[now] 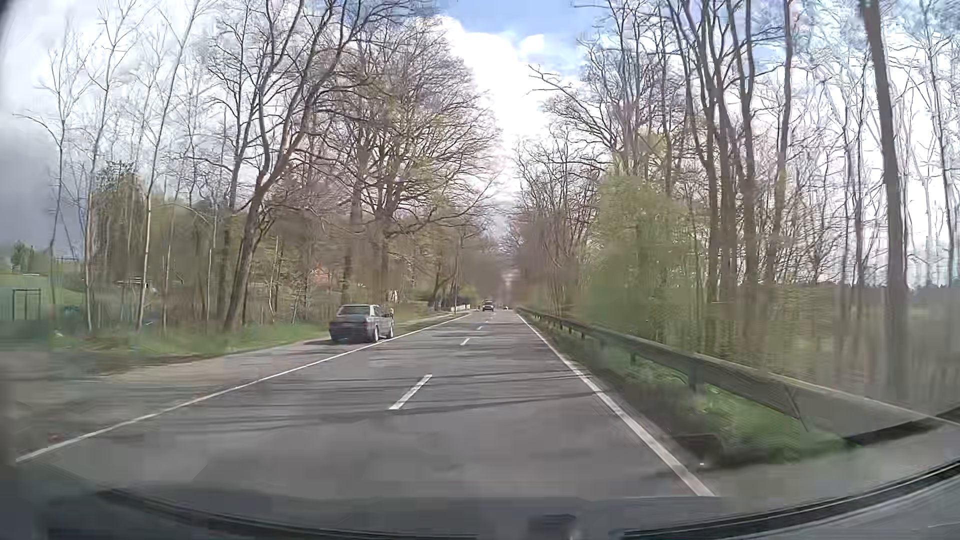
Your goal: Follow the waypoints while adhering to traffic rules and regulations
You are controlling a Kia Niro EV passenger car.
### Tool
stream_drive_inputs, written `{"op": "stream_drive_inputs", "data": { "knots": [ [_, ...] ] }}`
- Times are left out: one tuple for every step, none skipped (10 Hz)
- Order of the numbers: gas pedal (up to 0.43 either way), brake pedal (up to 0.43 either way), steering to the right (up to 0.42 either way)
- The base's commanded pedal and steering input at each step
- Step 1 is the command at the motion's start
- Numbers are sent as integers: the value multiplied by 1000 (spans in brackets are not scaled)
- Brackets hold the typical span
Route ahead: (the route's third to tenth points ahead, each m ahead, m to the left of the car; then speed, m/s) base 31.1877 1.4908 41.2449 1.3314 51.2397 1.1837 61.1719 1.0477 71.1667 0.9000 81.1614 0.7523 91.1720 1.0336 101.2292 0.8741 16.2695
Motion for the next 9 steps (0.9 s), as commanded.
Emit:
{"op": "stream_drive_inputs", "data": {
  "knots": [
    [28, 0, 0],
    [20, 0, 1],
    [20, 0, 2],
    [20, 0, 2],
    [8, 6, 2],
    [8, 0, 2],
    [0, 0, 2],
    [0, 0, 2],
    [0, 0, 2]
  ]
}}
